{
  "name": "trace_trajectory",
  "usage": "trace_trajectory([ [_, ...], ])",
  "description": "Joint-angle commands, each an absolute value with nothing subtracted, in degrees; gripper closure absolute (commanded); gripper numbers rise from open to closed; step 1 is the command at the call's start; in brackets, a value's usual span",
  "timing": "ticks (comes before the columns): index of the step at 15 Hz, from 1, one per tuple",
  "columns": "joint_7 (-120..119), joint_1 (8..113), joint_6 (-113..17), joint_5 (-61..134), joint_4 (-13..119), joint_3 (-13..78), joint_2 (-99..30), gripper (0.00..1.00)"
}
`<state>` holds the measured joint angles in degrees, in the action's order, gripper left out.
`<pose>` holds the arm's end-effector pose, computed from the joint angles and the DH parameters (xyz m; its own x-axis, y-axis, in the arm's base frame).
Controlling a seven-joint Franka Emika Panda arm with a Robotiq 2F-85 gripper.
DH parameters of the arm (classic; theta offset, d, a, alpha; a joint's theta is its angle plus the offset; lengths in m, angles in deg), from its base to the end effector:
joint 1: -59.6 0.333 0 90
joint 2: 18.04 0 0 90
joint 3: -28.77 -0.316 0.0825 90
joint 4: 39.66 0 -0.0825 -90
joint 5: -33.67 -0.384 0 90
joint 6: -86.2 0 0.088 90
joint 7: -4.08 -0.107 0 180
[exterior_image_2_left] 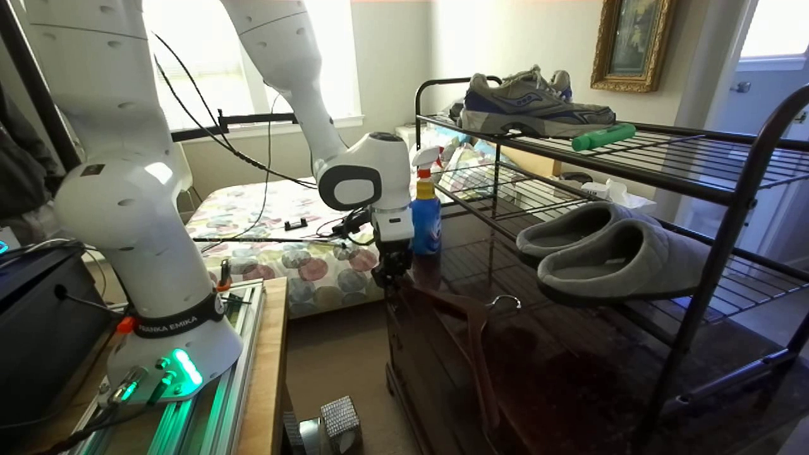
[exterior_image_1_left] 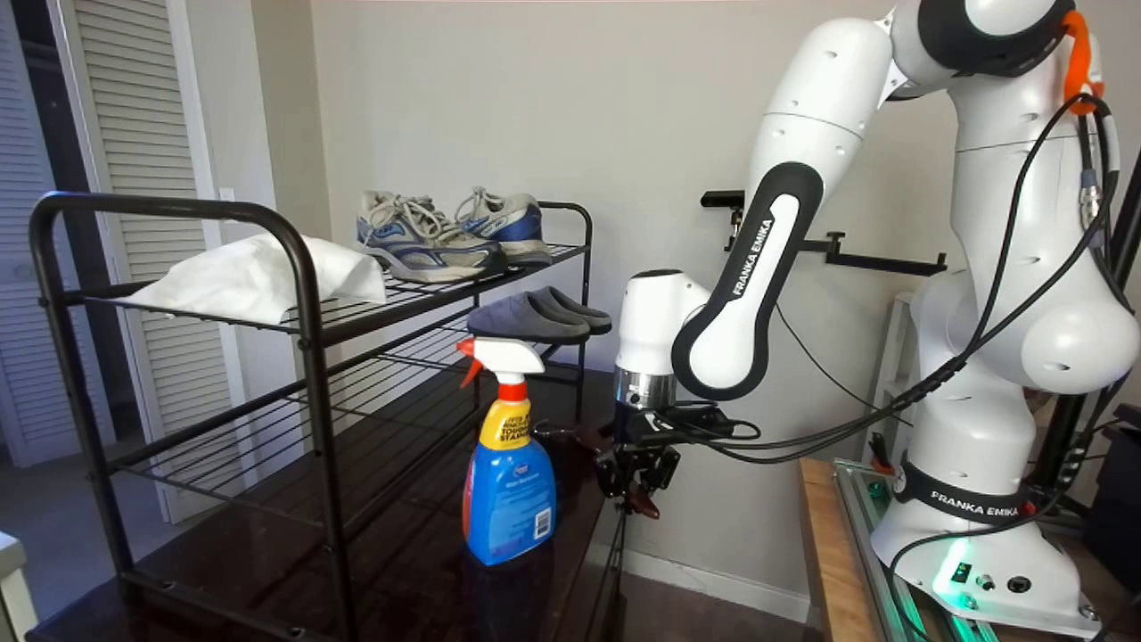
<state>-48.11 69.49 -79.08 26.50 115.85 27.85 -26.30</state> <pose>0.3981 0.0689 0.1835 0.6654 -0.7464 -0.0147 -0.7462 -0.6644 -0.0417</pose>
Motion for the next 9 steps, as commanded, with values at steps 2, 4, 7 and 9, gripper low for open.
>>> trace_trajectory([
  [2, -50.56, 70.5, -74.47, 28.38, 114.65, 28.17, -25.08, 0.44],
  [4, -51.05, 70.47, -72.32, 28.69, 114.54, 28.0, -24.34, 0.3],
  [7, -51.45, 70.03, -70.36, 28.25, 114.37, 27.43, -23.39, 0.09],
  [9, -52.02, 69.77, -69.78, 27.98, 114.51, 27.13, -22.54, 0.0],
])
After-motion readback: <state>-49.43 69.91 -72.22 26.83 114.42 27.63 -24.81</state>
